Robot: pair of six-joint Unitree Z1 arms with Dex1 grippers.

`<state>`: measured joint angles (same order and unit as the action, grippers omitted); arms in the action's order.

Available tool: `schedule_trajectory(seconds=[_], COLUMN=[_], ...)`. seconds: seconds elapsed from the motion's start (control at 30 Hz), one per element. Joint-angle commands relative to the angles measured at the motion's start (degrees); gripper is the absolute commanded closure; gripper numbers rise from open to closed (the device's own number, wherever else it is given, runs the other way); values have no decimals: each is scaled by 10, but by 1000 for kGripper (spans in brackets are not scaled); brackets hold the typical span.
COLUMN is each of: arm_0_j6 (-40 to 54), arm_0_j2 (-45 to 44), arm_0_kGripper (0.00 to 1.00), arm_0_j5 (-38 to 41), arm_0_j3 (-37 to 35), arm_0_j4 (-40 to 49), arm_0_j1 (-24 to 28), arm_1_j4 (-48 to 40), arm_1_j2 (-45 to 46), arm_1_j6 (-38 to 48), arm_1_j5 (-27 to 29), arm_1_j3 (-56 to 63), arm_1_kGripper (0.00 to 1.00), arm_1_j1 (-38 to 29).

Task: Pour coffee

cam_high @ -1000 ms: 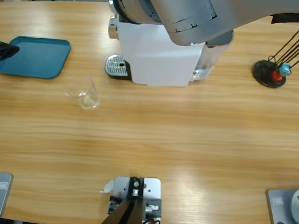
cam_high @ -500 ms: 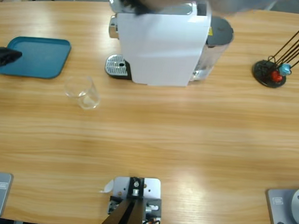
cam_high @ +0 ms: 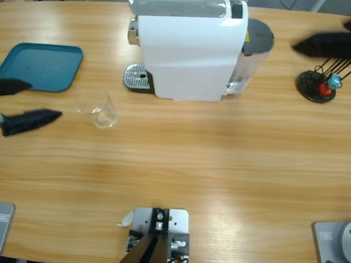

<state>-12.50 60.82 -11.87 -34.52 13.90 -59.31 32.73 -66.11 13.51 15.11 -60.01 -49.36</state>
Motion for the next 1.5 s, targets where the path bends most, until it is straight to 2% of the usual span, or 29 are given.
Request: schedule_trajectory(seconds=[0.03,0.53,0.73,1.0,1.17,1.27,1.3,1.33,1.5], arm_0_j6=[-38,-43,-46,-57,-60,-59,-60,-58,-26], arm_0_j2=[74,239,311,320,329,345,350,350,319], arm_0_kGripper=[36,36,69,69,279,734,923,1000,1000], arm_0_j5=[9,-16,-39,-70,-70,-75,-80,-88,-106], arm_0_j3=[105,152,155,161,164,164,165,170,185], arm_0_j4=[-145,-330,-401,-440,-444,-455,-461,-474,-501], arm_0_j1=[-15,-16,-16,-16,-16,-16,-16,-16,-16], arm_1_j4=[33,25,22,20,20,20,21,21,21], arm_1_j2=[110,97,83,82,83,83,83,84,85], arm_1_j6=[4,8,6,6,6,7,7,7,7], arm_1_j5=[2,-1,3,2,-1,-1,-1,-1,0], arm_1_j3=[113,148,148,149,147,142,140,139,140], arm_1_kGripper=[0,0,0,0,0,0,0,0,0], arm_1_j1=[-6,-6,-6,-6,-6,-6,-6,-6,-6])
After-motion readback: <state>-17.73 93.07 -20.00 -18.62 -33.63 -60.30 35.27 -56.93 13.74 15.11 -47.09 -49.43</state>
